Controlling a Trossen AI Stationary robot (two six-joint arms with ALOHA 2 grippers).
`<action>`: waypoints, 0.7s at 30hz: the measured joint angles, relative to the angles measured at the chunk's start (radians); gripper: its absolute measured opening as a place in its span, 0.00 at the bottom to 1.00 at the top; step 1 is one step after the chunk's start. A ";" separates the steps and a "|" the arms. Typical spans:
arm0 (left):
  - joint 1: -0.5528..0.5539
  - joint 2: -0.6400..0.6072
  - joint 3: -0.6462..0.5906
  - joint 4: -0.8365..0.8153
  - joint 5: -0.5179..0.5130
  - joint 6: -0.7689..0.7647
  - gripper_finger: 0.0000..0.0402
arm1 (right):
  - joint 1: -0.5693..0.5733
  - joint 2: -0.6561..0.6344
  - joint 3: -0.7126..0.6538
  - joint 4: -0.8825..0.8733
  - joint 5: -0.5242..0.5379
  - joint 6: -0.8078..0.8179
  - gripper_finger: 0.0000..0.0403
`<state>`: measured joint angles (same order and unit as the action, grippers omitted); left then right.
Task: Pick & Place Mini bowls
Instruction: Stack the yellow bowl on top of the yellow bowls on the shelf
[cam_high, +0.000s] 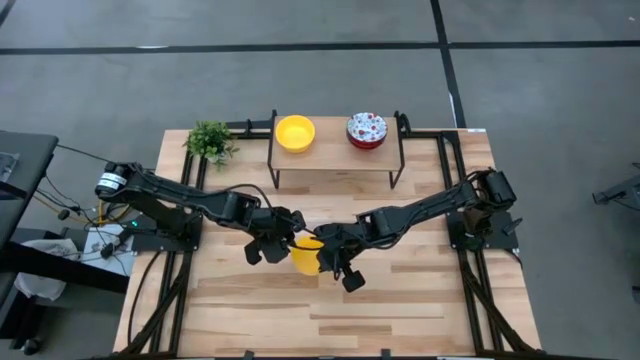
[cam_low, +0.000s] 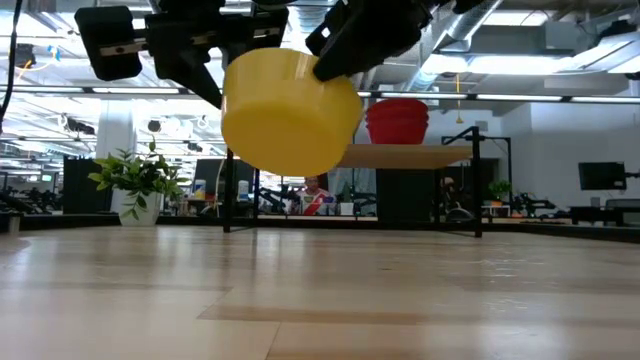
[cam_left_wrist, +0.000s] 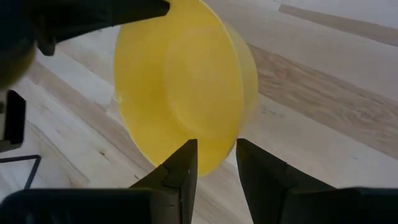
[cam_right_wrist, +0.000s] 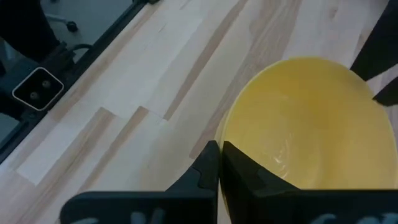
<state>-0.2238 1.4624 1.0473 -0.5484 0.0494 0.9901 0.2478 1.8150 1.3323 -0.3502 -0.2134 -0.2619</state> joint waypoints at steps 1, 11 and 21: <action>0.000 0.000 0.000 0.000 0.000 0.000 0.28 | 0.000 0.000 0.004 0.000 0.000 0.000 0.00; -0.028 0.000 0.000 -0.005 0.003 -0.001 0.28 | 0.000 0.000 0.045 -0.013 0.003 -0.008 0.00; -0.033 0.000 -0.001 -0.004 0.007 -0.003 0.26 | 0.000 -0.001 0.062 -0.048 0.007 -0.008 0.00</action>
<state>-0.2565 1.4620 1.0462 -0.5524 0.0566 0.9874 0.2481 1.8142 1.3944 -0.3982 -0.2066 -0.2695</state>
